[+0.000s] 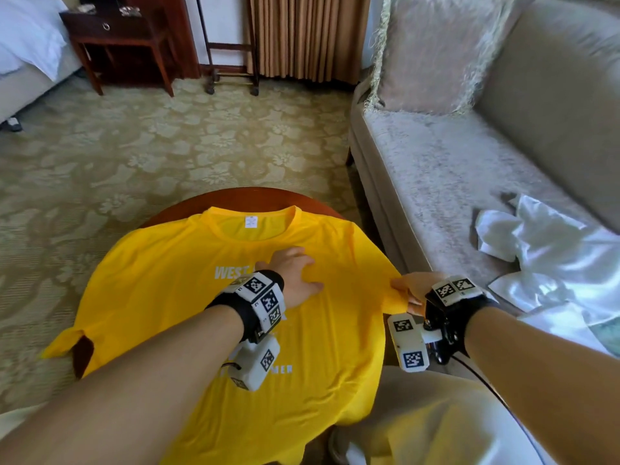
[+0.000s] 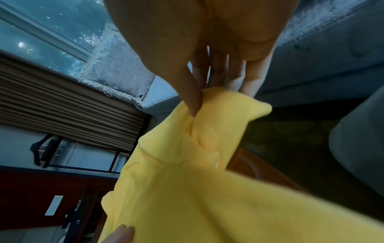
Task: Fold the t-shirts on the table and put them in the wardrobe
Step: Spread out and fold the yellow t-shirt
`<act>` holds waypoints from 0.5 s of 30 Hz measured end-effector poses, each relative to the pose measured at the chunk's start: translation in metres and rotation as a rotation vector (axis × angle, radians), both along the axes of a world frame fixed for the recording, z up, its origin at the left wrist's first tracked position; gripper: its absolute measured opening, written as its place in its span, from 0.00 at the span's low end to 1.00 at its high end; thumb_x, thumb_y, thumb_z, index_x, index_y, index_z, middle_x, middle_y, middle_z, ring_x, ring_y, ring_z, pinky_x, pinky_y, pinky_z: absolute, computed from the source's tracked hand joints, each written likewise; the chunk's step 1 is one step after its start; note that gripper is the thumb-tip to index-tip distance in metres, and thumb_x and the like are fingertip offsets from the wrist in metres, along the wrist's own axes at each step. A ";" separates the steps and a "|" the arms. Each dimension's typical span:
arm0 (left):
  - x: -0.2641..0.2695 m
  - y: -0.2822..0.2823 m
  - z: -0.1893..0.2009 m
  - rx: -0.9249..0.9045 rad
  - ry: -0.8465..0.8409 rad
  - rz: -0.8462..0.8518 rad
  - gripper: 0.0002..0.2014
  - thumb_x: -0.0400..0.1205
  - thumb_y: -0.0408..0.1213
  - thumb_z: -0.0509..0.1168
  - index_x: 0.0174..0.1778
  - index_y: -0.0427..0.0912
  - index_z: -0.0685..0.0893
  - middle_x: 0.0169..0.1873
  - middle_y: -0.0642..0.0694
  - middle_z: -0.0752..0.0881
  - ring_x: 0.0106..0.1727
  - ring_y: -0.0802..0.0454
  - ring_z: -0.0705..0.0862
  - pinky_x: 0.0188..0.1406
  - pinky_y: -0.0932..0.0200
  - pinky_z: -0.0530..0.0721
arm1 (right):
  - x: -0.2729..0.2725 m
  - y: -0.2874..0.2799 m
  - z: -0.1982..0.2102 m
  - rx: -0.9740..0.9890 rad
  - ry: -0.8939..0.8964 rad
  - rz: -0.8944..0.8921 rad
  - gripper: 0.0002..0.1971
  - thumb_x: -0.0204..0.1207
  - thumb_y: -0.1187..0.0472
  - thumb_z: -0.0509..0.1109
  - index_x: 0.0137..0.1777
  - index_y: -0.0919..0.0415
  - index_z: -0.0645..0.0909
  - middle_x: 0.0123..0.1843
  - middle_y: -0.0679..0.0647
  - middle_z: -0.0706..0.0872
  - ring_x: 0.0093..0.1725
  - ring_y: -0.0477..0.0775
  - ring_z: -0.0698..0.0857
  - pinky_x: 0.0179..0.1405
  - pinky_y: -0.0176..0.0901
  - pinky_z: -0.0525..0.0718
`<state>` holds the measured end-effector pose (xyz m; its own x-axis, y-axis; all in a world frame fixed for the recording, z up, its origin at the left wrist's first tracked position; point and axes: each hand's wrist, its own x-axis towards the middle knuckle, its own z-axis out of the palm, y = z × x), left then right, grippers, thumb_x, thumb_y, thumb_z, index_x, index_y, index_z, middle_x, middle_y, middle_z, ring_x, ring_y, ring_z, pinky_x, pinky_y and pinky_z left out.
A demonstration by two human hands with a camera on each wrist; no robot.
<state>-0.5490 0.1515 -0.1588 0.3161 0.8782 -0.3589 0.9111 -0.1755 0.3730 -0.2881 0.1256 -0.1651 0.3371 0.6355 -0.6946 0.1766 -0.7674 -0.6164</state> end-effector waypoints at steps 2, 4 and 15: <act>0.003 0.004 -0.002 0.018 0.015 0.015 0.28 0.80 0.62 0.63 0.76 0.60 0.71 0.81 0.58 0.59 0.82 0.50 0.56 0.76 0.34 0.58 | 0.013 0.004 0.005 0.042 -0.073 -0.035 0.11 0.72 0.63 0.77 0.39 0.53 0.76 0.43 0.51 0.80 0.40 0.49 0.80 0.47 0.44 0.84; 0.007 0.004 -0.002 0.037 0.018 0.025 0.26 0.79 0.62 0.64 0.72 0.60 0.72 0.78 0.58 0.62 0.80 0.49 0.59 0.74 0.34 0.61 | 0.017 0.006 0.010 0.047 -0.167 -0.035 0.13 0.75 0.63 0.75 0.36 0.53 0.73 0.40 0.49 0.77 0.35 0.46 0.75 0.35 0.37 0.78; -0.033 0.000 0.012 0.037 -0.181 0.215 0.27 0.79 0.58 0.68 0.73 0.56 0.74 0.79 0.54 0.65 0.79 0.49 0.66 0.77 0.40 0.65 | -0.069 0.032 0.038 -0.004 -0.399 0.052 0.20 0.77 0.52 0.71 0.55 0.72 0.77 0.50 0.62 0.83 0.50 0.62 0.83 0.55 0.53 0.84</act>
